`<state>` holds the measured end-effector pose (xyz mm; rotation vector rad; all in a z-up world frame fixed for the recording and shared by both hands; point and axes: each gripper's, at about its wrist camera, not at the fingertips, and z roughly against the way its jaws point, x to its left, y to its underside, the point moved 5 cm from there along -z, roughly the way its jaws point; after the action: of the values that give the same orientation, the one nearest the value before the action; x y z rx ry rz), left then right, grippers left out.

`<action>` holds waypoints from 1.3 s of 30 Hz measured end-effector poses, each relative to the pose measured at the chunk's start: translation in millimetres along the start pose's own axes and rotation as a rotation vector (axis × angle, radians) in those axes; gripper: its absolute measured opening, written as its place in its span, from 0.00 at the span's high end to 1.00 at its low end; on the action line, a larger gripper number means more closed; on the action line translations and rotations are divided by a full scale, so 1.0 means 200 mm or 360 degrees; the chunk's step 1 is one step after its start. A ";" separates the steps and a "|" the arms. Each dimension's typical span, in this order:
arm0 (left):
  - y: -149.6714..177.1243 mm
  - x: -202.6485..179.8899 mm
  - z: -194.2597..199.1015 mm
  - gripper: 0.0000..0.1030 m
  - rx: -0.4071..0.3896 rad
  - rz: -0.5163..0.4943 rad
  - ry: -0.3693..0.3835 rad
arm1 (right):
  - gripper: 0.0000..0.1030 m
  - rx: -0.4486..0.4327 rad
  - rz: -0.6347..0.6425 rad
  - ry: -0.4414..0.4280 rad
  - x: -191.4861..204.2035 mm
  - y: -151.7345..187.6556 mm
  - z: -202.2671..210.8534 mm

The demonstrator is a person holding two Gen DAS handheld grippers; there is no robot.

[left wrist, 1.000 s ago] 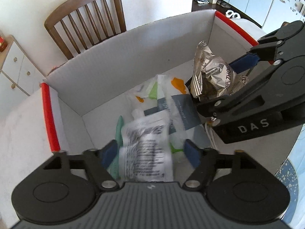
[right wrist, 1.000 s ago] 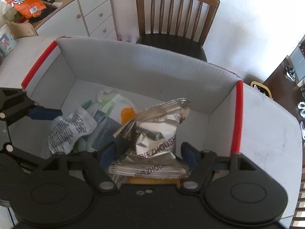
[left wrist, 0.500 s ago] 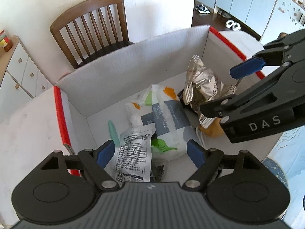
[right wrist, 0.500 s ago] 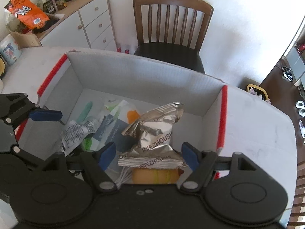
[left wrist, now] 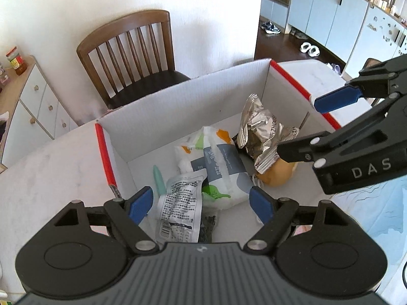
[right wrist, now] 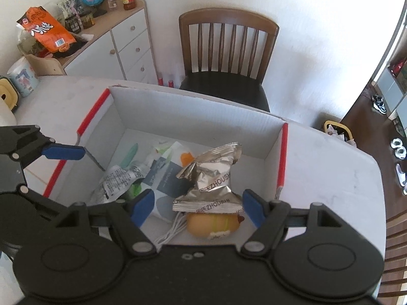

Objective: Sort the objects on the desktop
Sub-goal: 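Open both grippers and lift them out of the box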

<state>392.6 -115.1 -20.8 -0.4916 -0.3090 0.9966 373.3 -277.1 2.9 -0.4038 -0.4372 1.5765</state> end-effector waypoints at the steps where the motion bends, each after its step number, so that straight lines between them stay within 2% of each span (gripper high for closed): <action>1: 0.00 0.00 0.01 0.20 -0.0007 0.0000 -0.0002 | 0.26 -0.0013 0.0002 -0.0005 0.01 0.00 0.02; 10: 0.06 0.00 0.13 0.17 -0.0059 0.0028 0.0022 | 0.21 -0.0108 -0.0002 -0.0037 0.06 0.04 0.15; 14: 0.09 0.01 0.18 0.15 -0.0077 0.0096 0.0100 | 0.19 -0.0140 0.0001 -0.0051 0.09 0.07 0.20; 19: 0.12 0.01 0.24 0.01 -0.0138 0.0089 0.0086 | 0.18 -0.0175 -0.0025 -0.0065 0.11 0.10 0.26; 39: 0.31 -0.08 0.54 0.01 -0.0322 0.0131 0.0164 | 0.18 -0.0352 -0.0143 -0.0047 0.16 0.32 0.50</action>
<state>289.4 -72.8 38.4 -0.7423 -0.3006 1.0206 266.7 -251.1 57.0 -0.5234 -0.6471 1.4534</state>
